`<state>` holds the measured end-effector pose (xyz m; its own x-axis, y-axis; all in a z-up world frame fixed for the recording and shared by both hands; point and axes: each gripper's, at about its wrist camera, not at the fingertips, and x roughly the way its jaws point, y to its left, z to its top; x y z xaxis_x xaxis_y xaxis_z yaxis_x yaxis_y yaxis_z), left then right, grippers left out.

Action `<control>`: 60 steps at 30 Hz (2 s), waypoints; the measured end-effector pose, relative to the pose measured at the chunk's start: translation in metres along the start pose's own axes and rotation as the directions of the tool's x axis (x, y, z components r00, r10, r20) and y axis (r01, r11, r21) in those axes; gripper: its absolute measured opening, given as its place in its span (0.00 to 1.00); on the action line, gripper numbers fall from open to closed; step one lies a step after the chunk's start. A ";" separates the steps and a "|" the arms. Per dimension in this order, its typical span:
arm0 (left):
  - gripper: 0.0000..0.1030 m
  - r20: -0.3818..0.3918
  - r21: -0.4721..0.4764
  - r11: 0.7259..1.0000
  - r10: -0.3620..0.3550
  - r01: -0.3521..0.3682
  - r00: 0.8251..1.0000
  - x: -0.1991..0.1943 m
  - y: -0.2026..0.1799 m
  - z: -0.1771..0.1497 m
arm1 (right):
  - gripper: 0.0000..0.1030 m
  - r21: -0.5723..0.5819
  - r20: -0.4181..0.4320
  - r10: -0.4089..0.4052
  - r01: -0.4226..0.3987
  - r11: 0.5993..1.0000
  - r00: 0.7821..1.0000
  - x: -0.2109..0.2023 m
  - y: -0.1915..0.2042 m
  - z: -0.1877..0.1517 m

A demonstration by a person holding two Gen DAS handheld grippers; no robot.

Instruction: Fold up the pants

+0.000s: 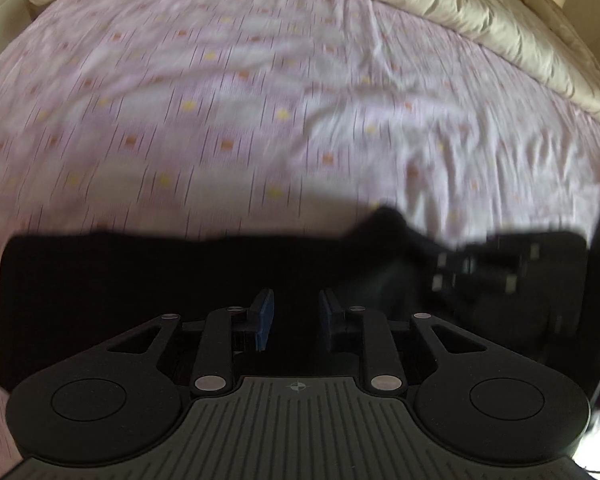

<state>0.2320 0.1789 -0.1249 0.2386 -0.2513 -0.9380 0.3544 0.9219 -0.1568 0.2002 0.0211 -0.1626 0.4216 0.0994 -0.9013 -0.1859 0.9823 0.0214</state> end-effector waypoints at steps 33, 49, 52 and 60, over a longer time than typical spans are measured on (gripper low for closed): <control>0.47 -0.064 0.092 0.994 0.068 -0.062 0.996 0.019 -0.046 -0.058 | 0.18 0.076 0.052 -0.064 0.060 0.995 0.997 -0.022 -0.014 0.010; 0.46 -0.028 0.063 0.996 0.067 -0.065 0.997 0.007 -0.115 -0.069 | 0.27 -0.014 0.021 -0.032 0.032 0.999 0.999 -0.077 -0.131 -0.110; 0.46 -0.023 0.030 0.997 0.073 -0.072 0.997 0.001 -0.124 -0.078 | 0.30 -0.130 0.009 0.052 -0.050 0.990 0.999 -0.069 -0.125 -0.098; 0.46 -0.005 0.018 0.996 0.089 -0.088 0.996 -0.014 -0.127 -0.090 | 0.25 -0.280 -0.096 0.144 -0.165 0.946 0.985 -0.040 -0.112 -0.081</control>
<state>0.1021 0.0919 -0.1202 0.2650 -0.1673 -0.9496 0.3482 0.9350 -0.0676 0.1324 -0.1055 -0.1644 0.3033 0.2239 -0.9262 -0.4941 0.8681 0.0481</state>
